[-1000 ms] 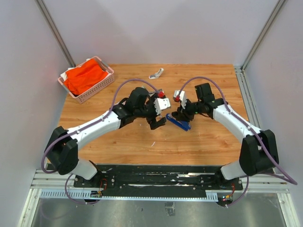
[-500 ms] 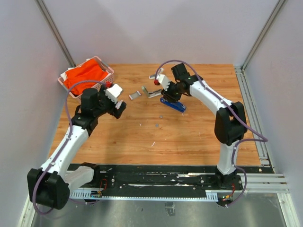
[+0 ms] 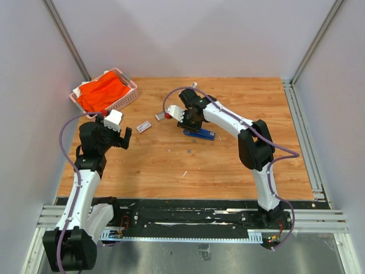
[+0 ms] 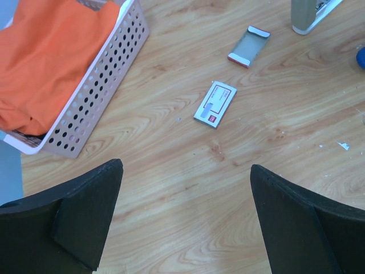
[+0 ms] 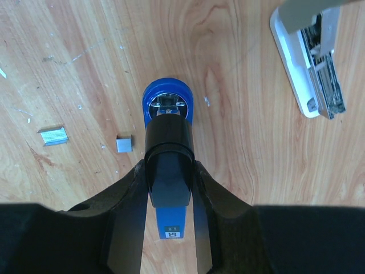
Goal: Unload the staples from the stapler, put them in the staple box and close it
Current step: Unload the staple at the center of the board.
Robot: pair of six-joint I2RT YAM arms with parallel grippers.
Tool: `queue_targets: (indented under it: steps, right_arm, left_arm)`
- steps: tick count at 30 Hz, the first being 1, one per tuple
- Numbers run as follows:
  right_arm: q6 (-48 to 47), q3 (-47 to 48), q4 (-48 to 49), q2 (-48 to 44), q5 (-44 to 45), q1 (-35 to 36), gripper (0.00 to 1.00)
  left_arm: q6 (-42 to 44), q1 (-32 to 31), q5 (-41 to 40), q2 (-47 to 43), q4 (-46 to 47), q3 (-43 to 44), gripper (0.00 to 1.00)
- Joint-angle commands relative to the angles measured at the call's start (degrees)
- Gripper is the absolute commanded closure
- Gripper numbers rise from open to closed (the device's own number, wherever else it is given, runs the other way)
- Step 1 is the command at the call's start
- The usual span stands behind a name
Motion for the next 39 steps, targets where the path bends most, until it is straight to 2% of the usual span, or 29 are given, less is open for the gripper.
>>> queue_targets:
  steps: [1,10,28,34,39]
  right_arm:
    - [-2.2,3.5,-1.5,1.4,2.9,1.6,1.0]
    - [-3.8,1.3,-3.5,1.6,2.0,4.8,1.0]
    - [3.3,-12.8,-4.8,-8.6,-0.8,11.6,0.99]
    - [4.9,-11.9,-4.5,-8.8,2.8,11.5,1.0]
    - [4.3,-10.8,-4.4,-14.0,-1.8,8.1,1.0]
  left_arm:
    - [-1.2,0.6,0.7,-0.8,2.6,0.4,0.02]
    - [-1.2,0.5,0.3,-0.9,3.2,-0.3,0.02]
    - [-1.0,0.6,2.2,-1.5,3.2,-0.8,0.02]
    - [0.3,0.5,6.2,-0.5,3.6,-0.5,0.02]
    - [1.4,0.3,12.1,3.9,3.5,2.3,0.02]
